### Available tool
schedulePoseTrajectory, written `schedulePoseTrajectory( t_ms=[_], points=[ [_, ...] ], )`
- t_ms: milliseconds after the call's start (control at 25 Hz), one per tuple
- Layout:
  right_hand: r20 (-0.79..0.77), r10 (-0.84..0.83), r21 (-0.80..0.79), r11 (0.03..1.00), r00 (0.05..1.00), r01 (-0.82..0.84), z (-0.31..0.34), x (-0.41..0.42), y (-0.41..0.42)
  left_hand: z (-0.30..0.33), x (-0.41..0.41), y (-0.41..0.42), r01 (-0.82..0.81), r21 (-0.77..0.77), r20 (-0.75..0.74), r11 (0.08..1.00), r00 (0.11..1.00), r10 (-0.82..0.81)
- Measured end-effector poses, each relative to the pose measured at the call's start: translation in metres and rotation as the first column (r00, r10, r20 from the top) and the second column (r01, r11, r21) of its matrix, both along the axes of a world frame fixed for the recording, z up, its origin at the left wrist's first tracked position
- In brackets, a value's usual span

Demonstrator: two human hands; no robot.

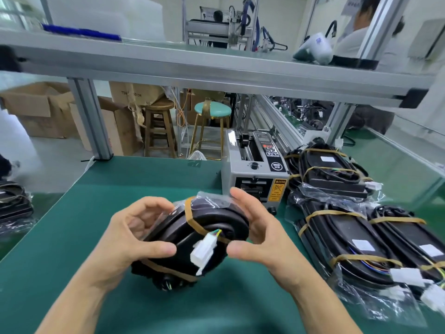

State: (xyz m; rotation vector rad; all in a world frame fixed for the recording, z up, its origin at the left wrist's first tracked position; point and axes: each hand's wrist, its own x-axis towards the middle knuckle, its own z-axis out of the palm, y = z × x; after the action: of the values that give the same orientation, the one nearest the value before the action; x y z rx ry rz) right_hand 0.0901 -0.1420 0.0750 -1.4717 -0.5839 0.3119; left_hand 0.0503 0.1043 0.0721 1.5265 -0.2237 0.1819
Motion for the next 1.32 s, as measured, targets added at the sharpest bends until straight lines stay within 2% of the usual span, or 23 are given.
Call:
schedulePoseTrajectory(
  t_ms=[120,240,360,480,560,640,760,800,880,960,1000,1040,1080,1120,1160,1200,1240,1280,1320],
  points=[
    [0.048,-0.015,0.032,0.999,0.999,0.013,0.022,-0.004,0.002,-0.012,0.001,-0.004,0.116,-0.129,-0.026,0.985,0.992,-0.12],
    [0.123,-0.057,-0.036,0.997,0.991,0.062,0.036,-0.008,0.002,-0.022,0.001,-0.007,0.165,-0.215,-0.034,0.963,0.984,-0.176],
    [0.228,-0.08,-0.082,0.991,0.97,0.101,0.043,-0.01,0.005,-0.028,0.0,-0.01,0.169,-0.231,-0.041,0.958,0.982,-0.183],
    [0.213,-0.118,-0.036,0.991,0.97,0.128,0.049,-0.007,0.008,-0.03,-0.002,-0.012,0.184,-0.227,-0.047,0.956,0.979,-0.199],
    [0.176,-0.159,0.009,0.987,0.971,0.16,0.052,-0.003,0.002,-0.033,-0.003,-0.014,0.178,-0.268,-0.052,0.947,0.979,-0.199],
    [0.067,-0.146,-0.036,0.988,0.987,0.149,0.054,0.003,-0.01,-0.035,-0.004,-0.015,0.165,-0.304,-0.051,0.938,0.981,-0.189],
    [-0.124,0.047,-0.208,0.976,0.991,-0.072,0.049,0.002,-0.016,-0.039,-0.004,-0.014,0.167,-0.354,-0.053,0.92,0.979,-0.198],
    [-0.173,0.08,-0.205,0.972,0.982,-0.115,0.047,0.0,-0.015,-0.039,-0.004,-0.014,0.172,-0.372,-0.058,0.912,0.976,-0.208],
    [-0.189,0.062,-0.135,0.987,0.98,-0.088,0.047,-0.001,-0.011,-0.04,-0.004,-0.014,0.167,-0.395,-0.071,0.903,0.975,-0.211],
    [-0.098,-0.041,-0.09,0.995,0.994,0.032,0.049,-0.002,-0.007,-0.039,-0.005,-0.016,0.148,-0.388,-0.085,0.91,0.977,-0.196],
    [0.042,-0.13,-0.096,0.986,0.991,0.134,0.047,-0.003,-0.005,-0.038,-0.005,-0.018,0.136,-0.381,-0.094,0.914,0.978,-0.184],
    [0.266,-0.249,-0.103,0.953,0.931,0.285,0.044,-0.004,-0.004,-0.036,-0.004,-0.02,0.117,-0.37,-0.102,0.922,0.981,-0.165],
    [0.507,-0.347,-0.075,0.894,0.789,0.441,0.04,-0.005,-0.001,-0.035,-0.003,-0.022,0.093,-0.356,-0.106,0.93,0.985,-0.139],
    [0.675,-0.392,-0.02,0.837,0.625,0.546,0.037,-0.009,0.002,-0.033,-0.002,-0.023,0.067,-0.342,-0.107,0.937,0.988,-0.11],
    [0.764,-0.404,0.033,0.804,0.504,0.594,0.034,-0.012,0.004,-0.031,-0.001,-0.024,0.047,-0.332,-0.105,0.942,0.991,-0.086],
    [0.809,-0.404,0.077,0.793,0.427,0.604,0.03,-0.015,0.003,-0.029,-0.001,-0.025,0.036,-0.327,-0.101,0.944,0.992,-0.073],
    [0.826,-0.402,0.111,0.803,0.395,0.586,0.026,-0.017,-0.001,-0.029,-0.001,-0.026,0.033,-0.326,-0.1,0.945,0.993,-0.069],
    [0.813,-0.404,0.13,0.829,0.42,0.544,0.02,-0.018,-0.007,-0.028,-0.003,-0.028,0.025,-0.328,-0.104,0.944,0.993,-0.062],
    [0.766,-0.415,0.146,0.857,0.492,0.494,0.014,-0.019,-0.013,-0.028,-0.003,-0.03,0.005,-0.334,-0.112,0.943,0.993,-0.045]
  ],
)
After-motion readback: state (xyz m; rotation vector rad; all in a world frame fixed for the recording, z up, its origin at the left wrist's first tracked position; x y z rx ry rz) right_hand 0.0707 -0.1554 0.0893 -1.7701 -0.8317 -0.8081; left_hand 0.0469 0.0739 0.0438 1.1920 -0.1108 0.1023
